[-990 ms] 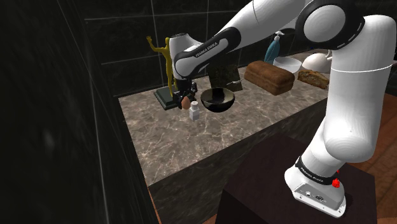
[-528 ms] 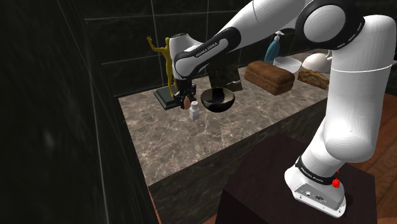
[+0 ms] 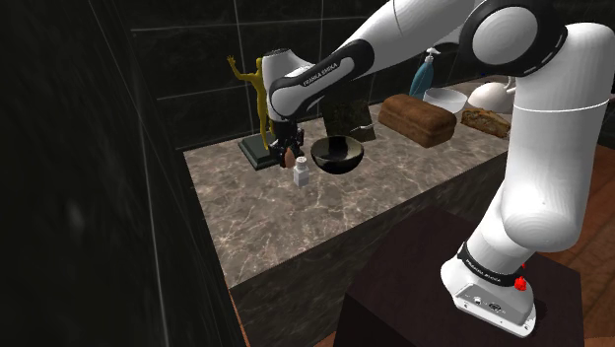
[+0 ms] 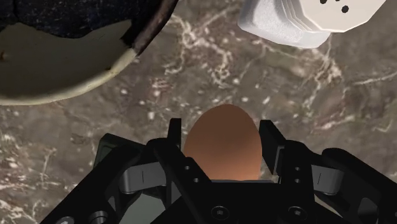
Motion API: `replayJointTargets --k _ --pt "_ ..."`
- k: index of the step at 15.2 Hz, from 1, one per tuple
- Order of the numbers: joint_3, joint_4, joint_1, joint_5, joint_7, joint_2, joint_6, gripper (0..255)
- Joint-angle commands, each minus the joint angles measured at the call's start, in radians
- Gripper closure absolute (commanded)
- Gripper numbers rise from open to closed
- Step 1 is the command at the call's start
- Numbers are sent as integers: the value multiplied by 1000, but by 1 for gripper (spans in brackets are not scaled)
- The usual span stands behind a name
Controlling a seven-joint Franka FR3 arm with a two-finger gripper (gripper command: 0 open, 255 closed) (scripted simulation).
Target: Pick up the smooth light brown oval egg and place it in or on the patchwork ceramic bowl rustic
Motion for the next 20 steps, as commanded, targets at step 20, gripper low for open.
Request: replayJointTargets --k 20 --pt "6 152 -2 19 -20 -96 -247 255"
